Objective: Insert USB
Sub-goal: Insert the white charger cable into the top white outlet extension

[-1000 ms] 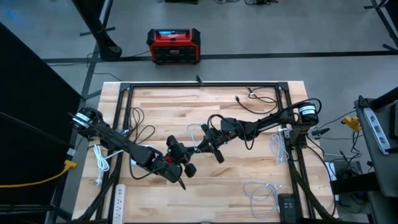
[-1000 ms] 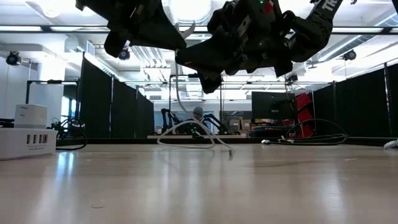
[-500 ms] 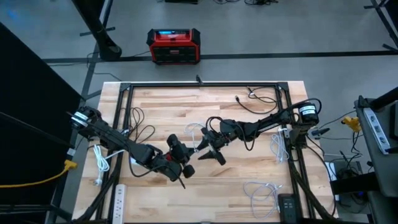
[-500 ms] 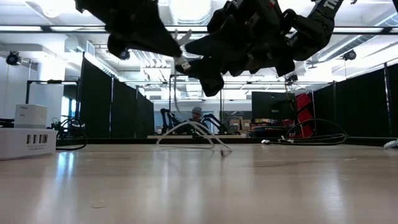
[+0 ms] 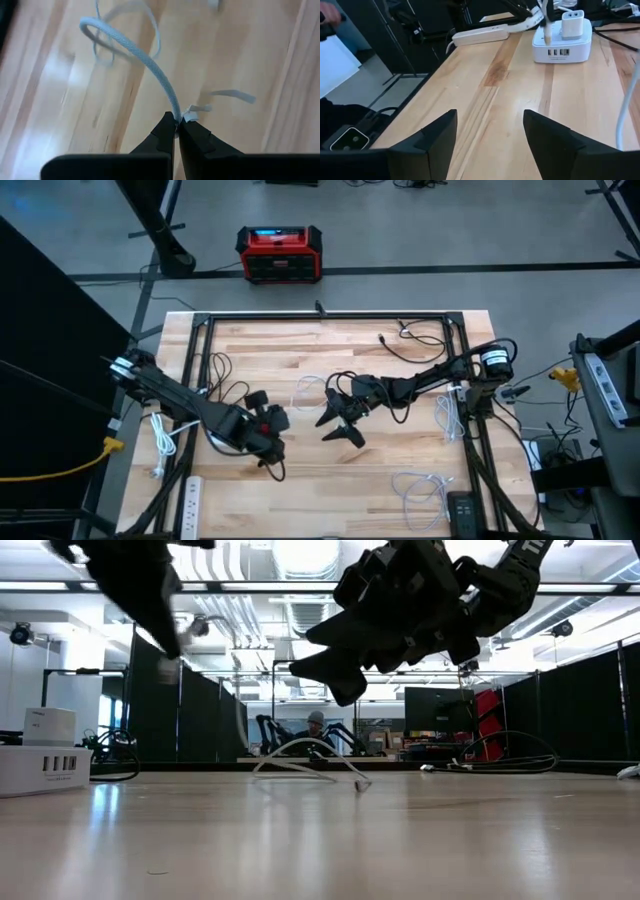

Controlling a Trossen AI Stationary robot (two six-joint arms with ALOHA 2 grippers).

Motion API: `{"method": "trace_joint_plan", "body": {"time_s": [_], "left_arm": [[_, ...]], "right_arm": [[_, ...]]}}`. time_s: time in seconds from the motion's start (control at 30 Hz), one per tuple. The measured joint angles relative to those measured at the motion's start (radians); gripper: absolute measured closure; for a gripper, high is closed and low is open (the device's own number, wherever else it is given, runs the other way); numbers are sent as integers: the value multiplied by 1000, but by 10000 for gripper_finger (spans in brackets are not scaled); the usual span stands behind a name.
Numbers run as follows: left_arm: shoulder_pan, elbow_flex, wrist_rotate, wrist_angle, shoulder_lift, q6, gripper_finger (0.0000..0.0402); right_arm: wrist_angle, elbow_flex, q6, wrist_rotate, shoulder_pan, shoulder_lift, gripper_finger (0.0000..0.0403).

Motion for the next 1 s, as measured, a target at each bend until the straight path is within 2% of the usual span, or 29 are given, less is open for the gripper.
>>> {"method": "trace_joint_plan", "body": {"time_s": [0.23,0.4,0.57,0.8,1.0], "left_arm": [[-63,22,100,-199,-12,-47,400],[-155,-8,63,-292,-75,-179,400],[-239,-97,-25,-265,-193,-289,400],[-264,-328,-21,-111,-324,-299,400],[-264,-396,-22,-116,-356,-300,400]], "right_arm": [[-1,0,-21,5,-1,0,207],[-3,0,-15,8,-1,0,208],[0,0,-5,8,-1,0,208],[0,0,25,8,-2,0,208],[0,0,33,8,-2,0,208]]}}
